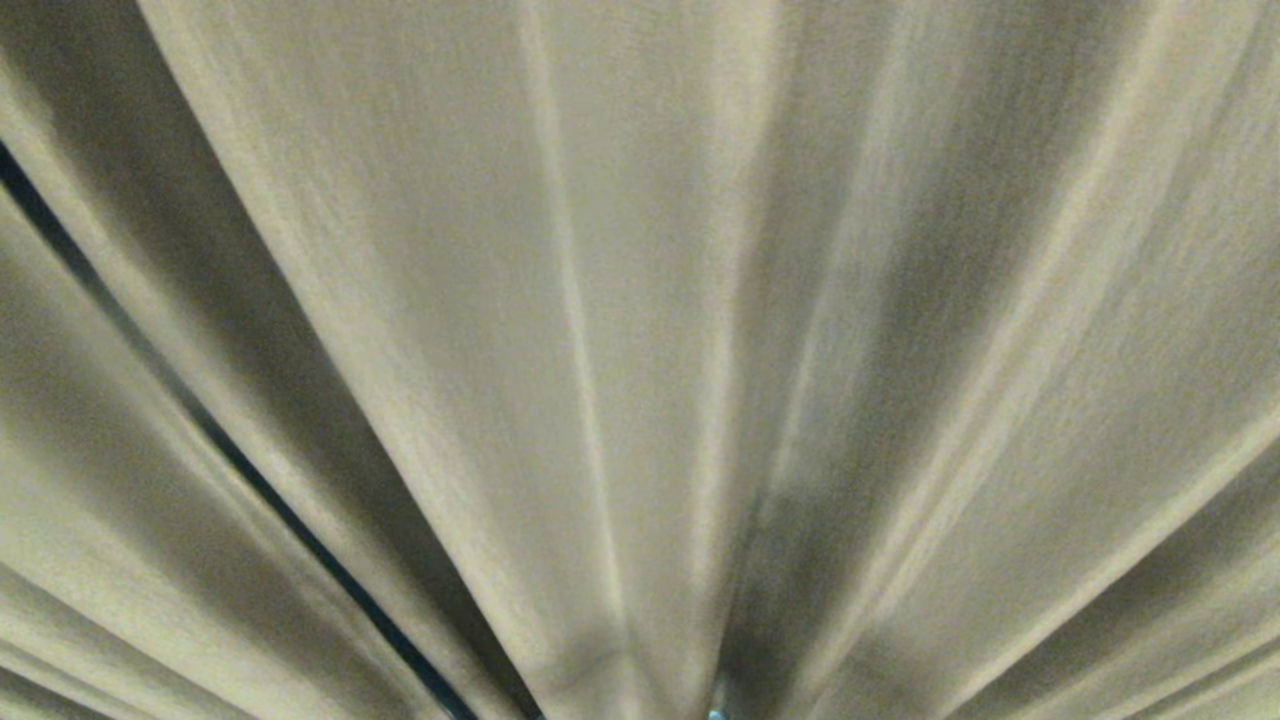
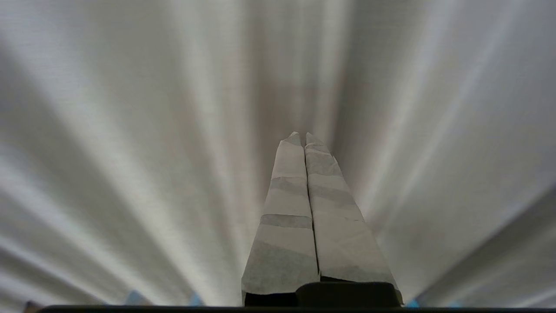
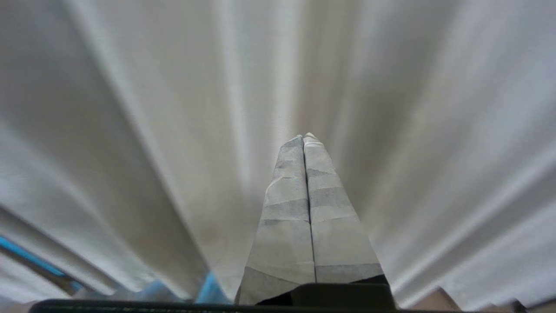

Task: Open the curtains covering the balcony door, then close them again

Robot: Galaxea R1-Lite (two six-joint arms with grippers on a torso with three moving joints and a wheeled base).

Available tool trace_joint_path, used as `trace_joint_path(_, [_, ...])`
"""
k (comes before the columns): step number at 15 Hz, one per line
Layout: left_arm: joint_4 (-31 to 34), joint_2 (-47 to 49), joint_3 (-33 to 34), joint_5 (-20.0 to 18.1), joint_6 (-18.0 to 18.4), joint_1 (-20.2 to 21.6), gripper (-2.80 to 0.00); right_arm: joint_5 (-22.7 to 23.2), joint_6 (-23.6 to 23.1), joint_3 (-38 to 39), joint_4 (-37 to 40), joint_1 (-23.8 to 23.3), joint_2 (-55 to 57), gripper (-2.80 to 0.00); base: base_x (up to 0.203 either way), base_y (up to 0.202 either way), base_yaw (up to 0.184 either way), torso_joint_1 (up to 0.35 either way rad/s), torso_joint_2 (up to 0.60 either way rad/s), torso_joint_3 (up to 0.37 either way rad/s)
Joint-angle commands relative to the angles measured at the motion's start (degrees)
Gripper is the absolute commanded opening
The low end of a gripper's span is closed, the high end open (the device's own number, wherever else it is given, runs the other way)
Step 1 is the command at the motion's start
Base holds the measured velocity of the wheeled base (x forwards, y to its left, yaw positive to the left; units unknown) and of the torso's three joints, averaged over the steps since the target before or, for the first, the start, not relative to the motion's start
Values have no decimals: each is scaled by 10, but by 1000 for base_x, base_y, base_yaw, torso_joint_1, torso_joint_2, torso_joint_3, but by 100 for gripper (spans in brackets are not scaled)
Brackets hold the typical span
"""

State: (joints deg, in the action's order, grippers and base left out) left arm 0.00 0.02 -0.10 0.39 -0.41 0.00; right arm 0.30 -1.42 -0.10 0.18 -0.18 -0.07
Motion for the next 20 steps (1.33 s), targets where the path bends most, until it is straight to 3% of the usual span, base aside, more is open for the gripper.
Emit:
trace_joint_path(1, [0, 0, 0, 0, 0, 0, -280, 0, -1, 0, 0, 0, 1, -280, 0, 190, 22, 2, -1, 5])
trace_joint_path(20, [0, 0, 0, 1, 1, 0, -280, -8, 30, 0, -1, 0, 1, -280, 0, 193, 7, 3, 4, 3])
